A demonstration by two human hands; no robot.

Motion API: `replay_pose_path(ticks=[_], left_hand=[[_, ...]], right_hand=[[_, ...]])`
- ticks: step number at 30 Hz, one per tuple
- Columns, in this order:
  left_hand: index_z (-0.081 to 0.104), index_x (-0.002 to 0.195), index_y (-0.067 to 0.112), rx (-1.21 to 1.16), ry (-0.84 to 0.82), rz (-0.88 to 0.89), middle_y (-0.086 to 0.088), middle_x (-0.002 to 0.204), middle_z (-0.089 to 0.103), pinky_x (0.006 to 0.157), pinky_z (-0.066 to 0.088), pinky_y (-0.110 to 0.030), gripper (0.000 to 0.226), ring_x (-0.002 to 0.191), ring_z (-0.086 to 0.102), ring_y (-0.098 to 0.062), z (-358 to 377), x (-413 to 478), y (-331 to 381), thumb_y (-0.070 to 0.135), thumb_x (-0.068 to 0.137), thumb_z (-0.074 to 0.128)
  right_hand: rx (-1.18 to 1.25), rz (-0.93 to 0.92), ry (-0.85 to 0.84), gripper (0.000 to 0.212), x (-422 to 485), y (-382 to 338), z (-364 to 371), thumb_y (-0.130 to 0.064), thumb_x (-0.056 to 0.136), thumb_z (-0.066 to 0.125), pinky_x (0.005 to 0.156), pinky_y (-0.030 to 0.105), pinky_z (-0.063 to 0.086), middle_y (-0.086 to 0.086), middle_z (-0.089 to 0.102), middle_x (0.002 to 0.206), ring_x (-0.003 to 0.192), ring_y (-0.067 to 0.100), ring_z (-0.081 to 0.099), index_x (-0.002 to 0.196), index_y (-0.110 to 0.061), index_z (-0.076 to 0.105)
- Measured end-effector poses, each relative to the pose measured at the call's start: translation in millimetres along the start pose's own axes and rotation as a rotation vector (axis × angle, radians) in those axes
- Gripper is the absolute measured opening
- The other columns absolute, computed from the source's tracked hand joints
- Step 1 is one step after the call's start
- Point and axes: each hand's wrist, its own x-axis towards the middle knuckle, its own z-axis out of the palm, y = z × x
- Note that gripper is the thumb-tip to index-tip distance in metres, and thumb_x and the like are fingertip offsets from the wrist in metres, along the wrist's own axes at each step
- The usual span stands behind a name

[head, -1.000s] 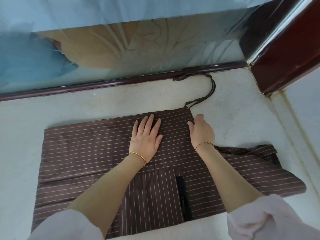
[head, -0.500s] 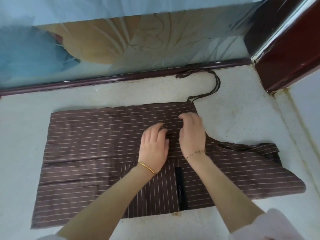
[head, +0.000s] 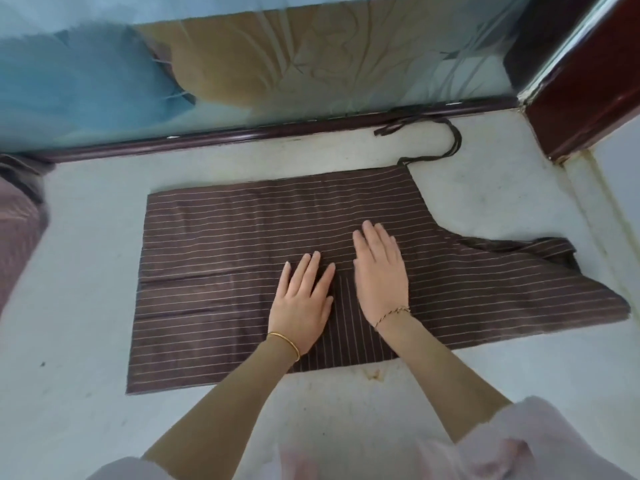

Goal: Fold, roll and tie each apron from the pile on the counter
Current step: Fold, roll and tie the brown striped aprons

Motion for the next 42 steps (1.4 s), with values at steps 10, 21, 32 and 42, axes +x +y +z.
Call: replay_pose_path(ticks=[10,21,32,42], left_hand=[[0.017,0.149,0.024,0.041,-0.04,-0.309,-0.005,0.157,0.016,0.118,0.009,-0.043,0.059,0.145,0.011,-0.025,7.6,-54.2,-82.2,0.048,0.097,0.004],[0.019,0.149,0.013,-0.056,0.104,-0.626,-0.014,0.157,0.011,0.119,0.01,-0.044,0.056,0.145,0.006,-0.032,-28.5,-39.8,-89.2,0.038,0.1,0.027],[0.025,0.146,0.013,-0.051,-0.042,0.169,-0.013,0.156,0.008,0.116,0.017,-0.041,0.048,0.143,0.013,-0.03,-41.1,64.8,133.3,0.025,0.1,0.037],[0.045,0.131,0.009,0.08,-0.079,0.337,-0.01,0.131,0.044,0.099,0.041,-0.036,0.036,0.118,0.044,-0.026,-57.3,132.2,208.4,0.023,0.098,0.044]], right_hand=[[-0.159,-0.068,-0.172,0.06,-32.5,-11.9,21.2,-0.043,0.097,0.017,0.118,0.043,0.007,0.005,0.013,0.158,0.146,0.025,0.009,0.15,-0.015,0.016],[0.219,-0.022,-0.144,0.048,-32.3,-15.8,-2.5,-0.028,0.101,0.035,0.117,0.033,0.01,0.004,0.022,0.156,0.145,0.021,0.014,0.147,-0.016,0.029],[0.369,0.424,0.003,0.04,-84.2,96.0,-54.3,-0.004,0.096,0.042,0.113,0.029,0.027,0.005,0.041,0.143,0.134,0.019,0.034,0.135,-0.01,0.047],[0.138,0.692,0.127,0.03,-55.6,209.6,-96.9,-0.017,0.097,0.039,0.099,0.037,0.037,0.009,0.054,0.124,0.116,0.028,0.047,0.123,-0.011,0.054]])
